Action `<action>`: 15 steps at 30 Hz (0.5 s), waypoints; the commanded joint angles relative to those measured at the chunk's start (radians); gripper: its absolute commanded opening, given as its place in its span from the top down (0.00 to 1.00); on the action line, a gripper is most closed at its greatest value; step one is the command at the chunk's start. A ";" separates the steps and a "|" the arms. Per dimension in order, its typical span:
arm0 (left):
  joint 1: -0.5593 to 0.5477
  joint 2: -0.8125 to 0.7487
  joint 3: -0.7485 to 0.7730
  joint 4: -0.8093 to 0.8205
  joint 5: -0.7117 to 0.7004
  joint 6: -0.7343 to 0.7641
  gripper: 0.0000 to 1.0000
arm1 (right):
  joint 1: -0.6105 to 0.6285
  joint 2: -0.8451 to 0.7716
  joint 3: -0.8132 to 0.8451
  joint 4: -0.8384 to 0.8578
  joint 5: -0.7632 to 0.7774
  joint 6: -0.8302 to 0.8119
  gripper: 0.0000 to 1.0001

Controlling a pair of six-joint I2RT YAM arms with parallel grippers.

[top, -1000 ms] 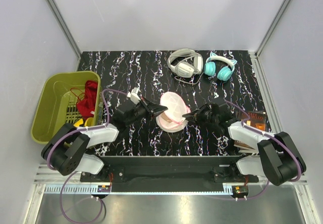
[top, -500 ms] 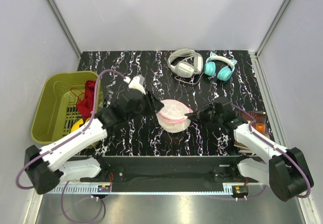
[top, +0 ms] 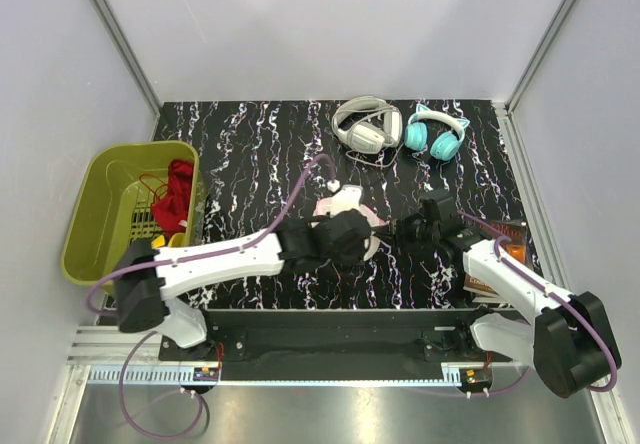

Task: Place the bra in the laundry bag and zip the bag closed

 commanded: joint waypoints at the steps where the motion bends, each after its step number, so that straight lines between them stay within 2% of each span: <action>1: -0.017 0.069 0.112 -0.027 -0.094 0.004 0.56 | 0.014 -0.020 0.046 -0.042 0.051 0.059 1.00; 4: -0.017 0.117 0.153 -0.039 -0.117 0.006 0.53 | 0.017 -0.018 0.057 -0.060 0.059 0.070 1.00; 15: -0.013 0.259 0.290 -0.158 -0.154 -0.028 0.59 | 0.030 -0.020 0.081 -0.096 0.084 0.093 1.00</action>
